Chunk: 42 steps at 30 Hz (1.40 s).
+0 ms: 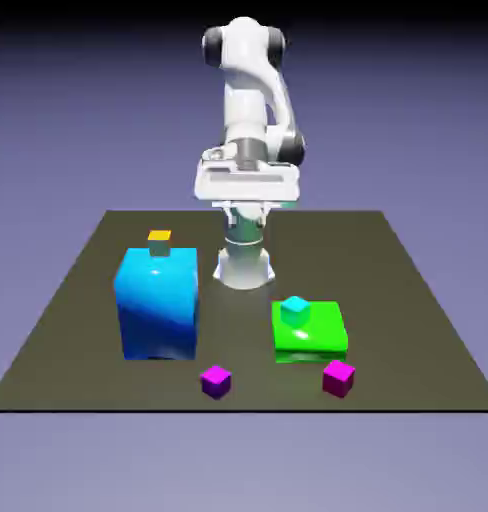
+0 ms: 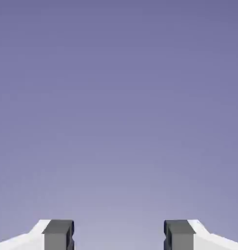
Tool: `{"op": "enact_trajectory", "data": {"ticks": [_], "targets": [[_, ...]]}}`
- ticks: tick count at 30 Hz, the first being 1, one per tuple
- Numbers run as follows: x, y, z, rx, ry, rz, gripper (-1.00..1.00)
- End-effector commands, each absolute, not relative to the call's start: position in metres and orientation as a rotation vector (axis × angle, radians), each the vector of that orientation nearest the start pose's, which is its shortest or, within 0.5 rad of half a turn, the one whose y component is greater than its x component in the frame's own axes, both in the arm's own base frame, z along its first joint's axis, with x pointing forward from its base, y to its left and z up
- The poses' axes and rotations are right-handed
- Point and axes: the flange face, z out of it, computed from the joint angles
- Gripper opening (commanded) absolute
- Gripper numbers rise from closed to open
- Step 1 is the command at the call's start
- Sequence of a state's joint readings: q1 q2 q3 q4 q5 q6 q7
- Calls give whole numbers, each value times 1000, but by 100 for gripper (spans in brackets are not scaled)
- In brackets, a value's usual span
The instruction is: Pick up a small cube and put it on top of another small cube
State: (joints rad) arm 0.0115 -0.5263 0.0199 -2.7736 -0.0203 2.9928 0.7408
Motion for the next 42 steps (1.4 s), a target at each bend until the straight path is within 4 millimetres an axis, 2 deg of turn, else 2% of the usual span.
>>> {"op": "enact_trajectory", "data": {"ticks": [1,8,14,21,30,37,39,42], "targets": [[410,22,447,-2604,888,-951,0],[464,81,401,-2944,673,-634,0],[497,132,352,-3175,464,-341,0],[520,187,292,-3368,209,6,0],[533,247,219,-3502,-97,433,0],[536,279,168,-3534,-280,753,0],[536,280,166,-3534,-285,764,0],[519,256,106,-3534,-285,764,0]]}}
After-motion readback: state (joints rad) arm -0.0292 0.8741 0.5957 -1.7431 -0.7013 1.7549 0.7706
